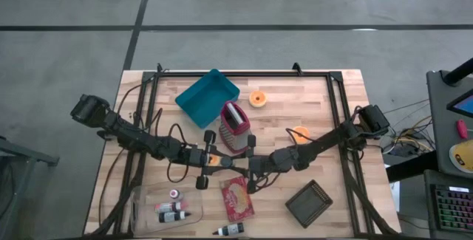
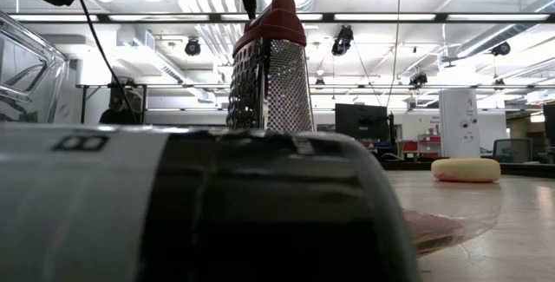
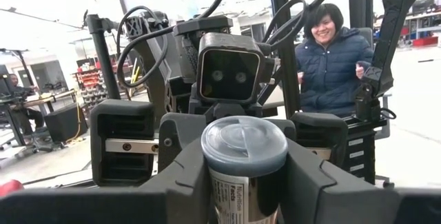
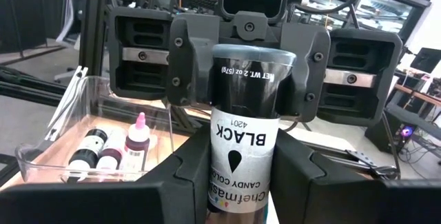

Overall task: Pick & Place Food Item
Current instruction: Put the top black food coloring into the transparent bin

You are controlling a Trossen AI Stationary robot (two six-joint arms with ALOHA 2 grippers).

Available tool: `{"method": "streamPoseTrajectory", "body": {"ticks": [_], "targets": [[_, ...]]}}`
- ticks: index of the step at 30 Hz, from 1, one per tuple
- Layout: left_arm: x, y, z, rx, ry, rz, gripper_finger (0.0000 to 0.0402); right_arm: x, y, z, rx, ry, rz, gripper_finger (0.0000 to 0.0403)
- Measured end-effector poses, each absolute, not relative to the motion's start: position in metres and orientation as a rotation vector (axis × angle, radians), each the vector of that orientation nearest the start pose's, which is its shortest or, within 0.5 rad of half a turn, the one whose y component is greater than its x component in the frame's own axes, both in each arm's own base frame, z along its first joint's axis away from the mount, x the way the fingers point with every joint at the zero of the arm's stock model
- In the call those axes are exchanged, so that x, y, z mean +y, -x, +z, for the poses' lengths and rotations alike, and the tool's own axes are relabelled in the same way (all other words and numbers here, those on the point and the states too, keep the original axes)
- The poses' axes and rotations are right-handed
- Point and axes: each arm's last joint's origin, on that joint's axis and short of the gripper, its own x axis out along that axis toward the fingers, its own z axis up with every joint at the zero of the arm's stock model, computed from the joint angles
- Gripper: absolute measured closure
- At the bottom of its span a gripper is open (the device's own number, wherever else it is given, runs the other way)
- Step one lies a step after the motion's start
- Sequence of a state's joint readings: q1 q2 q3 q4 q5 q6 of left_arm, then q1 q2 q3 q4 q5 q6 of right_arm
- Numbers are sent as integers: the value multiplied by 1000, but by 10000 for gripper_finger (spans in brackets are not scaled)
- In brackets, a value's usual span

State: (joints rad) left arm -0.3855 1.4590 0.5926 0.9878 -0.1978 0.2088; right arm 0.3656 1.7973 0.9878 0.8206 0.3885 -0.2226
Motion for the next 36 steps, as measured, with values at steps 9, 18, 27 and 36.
{"method": "streamPoseTrajectory", "body": {"ticks": [9,18,27,36], "targets": [[-104,-271,230,-136,-174,-180,286,128,-365,226,-8,217,-24,289],[-104,-271,230,-138,-183,-193,291,128,-365,226,-8,194,-24,244],[-104,-271,230,-139,-182,-197,291,128,-365,224,12,196,-24,181],[-104,-270,228,-134,-183,-197,291,131,-362,222,52,207,-16,141]]}}
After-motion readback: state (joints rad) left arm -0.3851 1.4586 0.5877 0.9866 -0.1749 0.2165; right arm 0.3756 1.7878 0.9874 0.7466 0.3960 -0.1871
